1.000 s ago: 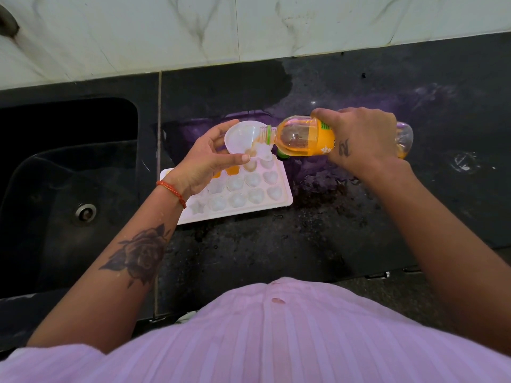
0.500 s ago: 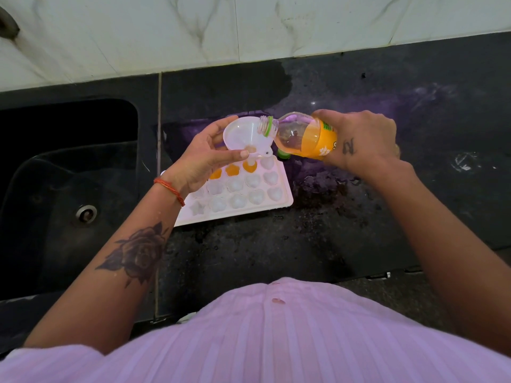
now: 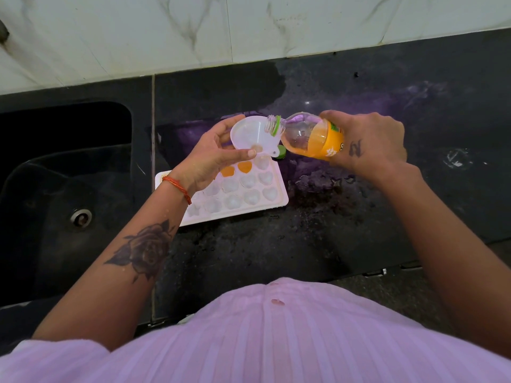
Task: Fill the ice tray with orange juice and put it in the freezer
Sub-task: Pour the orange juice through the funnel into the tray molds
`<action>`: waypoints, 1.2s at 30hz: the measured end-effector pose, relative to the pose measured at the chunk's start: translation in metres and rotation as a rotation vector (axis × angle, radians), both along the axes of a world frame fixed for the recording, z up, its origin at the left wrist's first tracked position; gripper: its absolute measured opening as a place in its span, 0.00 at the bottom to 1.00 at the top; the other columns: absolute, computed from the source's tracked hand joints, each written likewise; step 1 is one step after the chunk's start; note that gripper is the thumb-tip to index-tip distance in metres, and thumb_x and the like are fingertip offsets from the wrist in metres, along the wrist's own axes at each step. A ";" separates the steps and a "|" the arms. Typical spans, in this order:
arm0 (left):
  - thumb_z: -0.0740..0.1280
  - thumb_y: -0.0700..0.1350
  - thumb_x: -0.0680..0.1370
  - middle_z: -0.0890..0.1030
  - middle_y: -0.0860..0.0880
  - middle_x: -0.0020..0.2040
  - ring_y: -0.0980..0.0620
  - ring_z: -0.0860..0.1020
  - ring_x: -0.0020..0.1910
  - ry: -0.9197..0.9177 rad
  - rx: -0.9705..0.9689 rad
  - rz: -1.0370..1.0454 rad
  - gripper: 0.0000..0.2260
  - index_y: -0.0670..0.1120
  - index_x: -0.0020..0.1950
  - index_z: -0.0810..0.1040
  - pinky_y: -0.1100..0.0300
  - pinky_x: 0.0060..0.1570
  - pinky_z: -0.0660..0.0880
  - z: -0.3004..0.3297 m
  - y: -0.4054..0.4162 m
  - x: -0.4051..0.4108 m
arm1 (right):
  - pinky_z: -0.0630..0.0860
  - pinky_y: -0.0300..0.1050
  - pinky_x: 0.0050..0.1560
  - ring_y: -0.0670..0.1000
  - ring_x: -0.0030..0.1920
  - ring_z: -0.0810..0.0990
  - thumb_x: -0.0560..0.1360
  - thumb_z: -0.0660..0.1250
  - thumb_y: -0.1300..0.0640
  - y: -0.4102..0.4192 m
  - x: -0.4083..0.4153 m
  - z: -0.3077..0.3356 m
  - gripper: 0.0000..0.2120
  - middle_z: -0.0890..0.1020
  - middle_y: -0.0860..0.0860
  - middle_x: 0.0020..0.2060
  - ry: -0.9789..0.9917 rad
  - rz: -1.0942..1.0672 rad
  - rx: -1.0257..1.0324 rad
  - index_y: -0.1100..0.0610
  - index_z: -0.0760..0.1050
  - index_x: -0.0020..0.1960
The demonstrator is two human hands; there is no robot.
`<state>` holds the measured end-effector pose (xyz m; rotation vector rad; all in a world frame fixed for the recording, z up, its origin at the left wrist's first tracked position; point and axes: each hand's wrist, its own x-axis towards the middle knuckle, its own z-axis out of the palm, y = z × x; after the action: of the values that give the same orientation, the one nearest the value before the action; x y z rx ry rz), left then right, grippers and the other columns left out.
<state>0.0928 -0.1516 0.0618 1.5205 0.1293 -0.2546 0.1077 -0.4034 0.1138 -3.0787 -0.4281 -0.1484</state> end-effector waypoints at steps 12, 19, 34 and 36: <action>0.72 0.33 0.69 0.76 0.46 0.64 0.46 0.75 0.63 0.018 0.018 -0.025 0.30 0.48 0.69 0.69 0.51 0.59 0.77 -0.002 -0.010 0.003 | 0.63 0.46 0.39 0.61 0.46 0.79 0.72 0.71 0.50 -0.007 0.001 0.003 0.25 0.82 0.55 0.46 -0.092 -0.013 -0.113 0.43 0.69 0.66; 0.72 0.34 0.70 0.75 0.46 0.64 0.47 0.75 0.63 0.013 0.042 -0.031 0.29 0.48 0.69 0.69 0.53 0.58 0.77 -0.001 -0.012 0.003 | 0.63 0.47 0.40 0.62 0.48 0.79 0.72 0.71 0.50 -0.009 0.002 0.001 0.25 0.82 0.55 0.48 -0.105 0.002 -0.122 0.44 0.68 0.67; 0.72 0.33 0.70 0.77 0.48 0.61 0.48 0.77 0.61 0.004 0.022 -0.024 0.30 0.47 0.70 0.69 0.56 0.56 0.78 0.000 -0.012 0.003 | 0.63 0.47 0.41 0.61 0.49 0.79 0.71 0.72 0.50 -0.010 0.005 0.003 0.27 0.82 0.55 0.49 -0.097 0.002 -0.108 0.43 0.68 0.68; 0.72 0.33 0.70 0.77 0.48 0.61 0.47 0.77 0.61 -0.002 0.025 -0.027 0.30 0.47 0.70 0.69 0.56 0.55 0.78 0.000 -0.012 0.003 | 0.64 0.47 0.41 0.61 0.48 0.79 0.71 0.72 0.49 -0.010 0.005 0.003 0.27 0.82 0.55 0.47 -0.078 -0.008 -0.087 0.43 0.68 0.67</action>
<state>0.0957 -0.1640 0.0618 1.5478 0.1108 -0.2741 0.1128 -0.4137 0.1171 -3.1690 -0.4370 -0.2583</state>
